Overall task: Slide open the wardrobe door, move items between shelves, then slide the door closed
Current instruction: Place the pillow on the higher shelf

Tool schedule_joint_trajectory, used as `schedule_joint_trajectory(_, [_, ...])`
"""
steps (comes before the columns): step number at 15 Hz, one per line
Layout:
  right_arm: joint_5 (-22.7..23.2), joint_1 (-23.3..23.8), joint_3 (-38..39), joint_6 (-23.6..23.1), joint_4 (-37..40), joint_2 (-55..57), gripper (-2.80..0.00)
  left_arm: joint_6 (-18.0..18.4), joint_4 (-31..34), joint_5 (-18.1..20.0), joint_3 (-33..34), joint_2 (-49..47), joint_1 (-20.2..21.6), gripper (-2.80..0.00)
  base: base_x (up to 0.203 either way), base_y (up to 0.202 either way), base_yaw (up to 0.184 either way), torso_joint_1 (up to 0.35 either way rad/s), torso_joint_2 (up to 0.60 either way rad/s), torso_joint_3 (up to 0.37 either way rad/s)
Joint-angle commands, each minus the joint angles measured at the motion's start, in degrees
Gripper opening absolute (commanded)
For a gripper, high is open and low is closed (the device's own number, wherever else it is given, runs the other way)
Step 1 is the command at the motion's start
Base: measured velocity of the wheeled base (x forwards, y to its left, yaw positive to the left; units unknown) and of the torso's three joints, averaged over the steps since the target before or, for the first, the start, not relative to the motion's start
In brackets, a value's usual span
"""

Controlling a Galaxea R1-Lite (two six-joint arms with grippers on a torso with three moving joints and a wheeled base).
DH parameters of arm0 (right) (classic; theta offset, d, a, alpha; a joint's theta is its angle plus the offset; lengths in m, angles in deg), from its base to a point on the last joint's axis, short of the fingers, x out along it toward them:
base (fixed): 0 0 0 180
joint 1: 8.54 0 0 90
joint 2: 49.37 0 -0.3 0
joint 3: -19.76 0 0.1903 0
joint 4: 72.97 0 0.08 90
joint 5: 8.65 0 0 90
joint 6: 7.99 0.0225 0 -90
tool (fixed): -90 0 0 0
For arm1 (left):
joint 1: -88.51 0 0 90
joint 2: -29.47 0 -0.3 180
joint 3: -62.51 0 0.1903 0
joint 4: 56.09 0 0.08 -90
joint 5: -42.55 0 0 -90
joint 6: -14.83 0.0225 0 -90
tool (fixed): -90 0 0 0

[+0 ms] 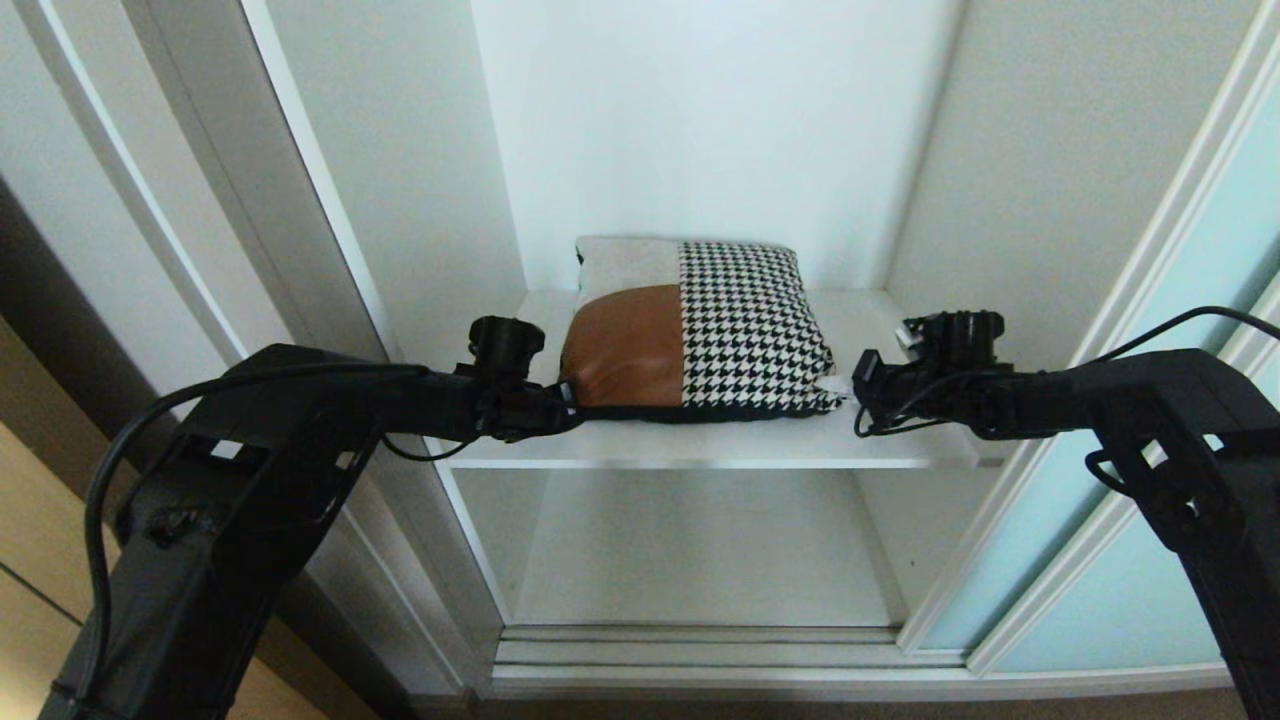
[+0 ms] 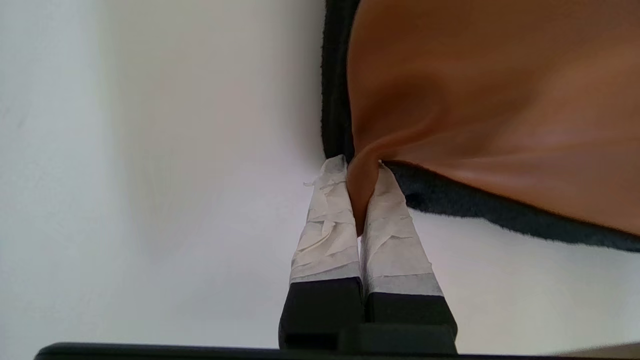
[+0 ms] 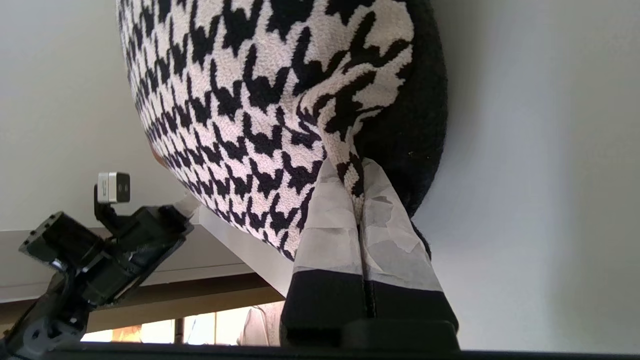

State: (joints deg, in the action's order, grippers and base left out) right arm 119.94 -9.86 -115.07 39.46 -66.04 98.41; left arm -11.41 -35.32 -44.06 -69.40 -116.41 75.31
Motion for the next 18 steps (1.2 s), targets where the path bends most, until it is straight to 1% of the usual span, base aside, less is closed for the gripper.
schedule_joint_trajectory(1, [0.2, 0.1, 1.0, 0.4, 0.8, -1.8, -2.80, -0.3, -0.2, 0.3, 4.2, 5.2, -0.4, -2.80, 0.000, 0.000, 0.000, 0.000, 0.00, 0.000])
schedule_joint_trajectory(5, [0.3, 0.2, 3.2, 0.5, 1.1, -5.0, -2.80, -1.4, -1.4, 0.5, 9.4, 12.7, -0.7, -2.80, 0.000, 0.000, 0.000, 0.000, 0.00, 0.000])
schedule_joint_trajectory(8, [0.2, 0.3, 3.3, 0.5, 1.1, -5.0, -2.80, -1.5, -1.5, 0.5, 9.2, 12.6, -0.9, -2.80, 0.000, 0.000, 0.000, 0.000, 0.00, 0.000])
schedule_joint_trajectory(10, [0.2, 0.4, 3.4, 0.5, 1.2, -5.2, -2.80, -1.5, -1.6, 0.5, 10.3, 12.5, -1.0, -2.80, 0.000, 0.000, 0.000, 0.000, 0.00, 0.000])
schedule_joint_trajectory(14, [0.1, 0.5, 3.1, 0.5, 1.2, -4.5, -2.80, -1.6, -2.0, 0.5, 9.9, 10.3, -1.0, -2.80, 0.000, 0.000, 0.000, 0.000, 0.00, 0.000])
schedule_joint_trajectory(15, [0.0, 0.4, 3.1, 0.5, 1.1, -4.3, -2.80, -1.7, -2.2, 0.5, 10.0, 10.0, -1.0, -2.80, 0.000, 0.000, 0.000, 0.000, 0.00, 0.000])
schedule_joint_trajectory(16, [-1.3, 0.4, 3.4, 0.3, 1.0, -4.4, -2.80, -1.9, -2.2, 0.4, 9.8, 9.7, -1.0, -2.80, 0.000, 0.000, 0.000, 0.000, 0.00, 0.000])
schedule_joint_trajectory(17, [-2.8, 0.2, 3.6, 0.0, 0.7, -4.3, 0.00, -1.9, -2.3, 0.3, 9.5, 9.7, -1.0, 0.00, 0.000, 0.000, 0.000, 0.000, 0.00, 0.000])
schedule_joint_trajectory(18, [-3.1, 0.2, 3.7, -1.1, 1.0, -4.5, 0.00, -1.9, -2.3, 0.4, 8.9, 9.7, -1.0, 0.00, 0.000, 0.000, 0.000, 0.000, 0.00, 0.000])
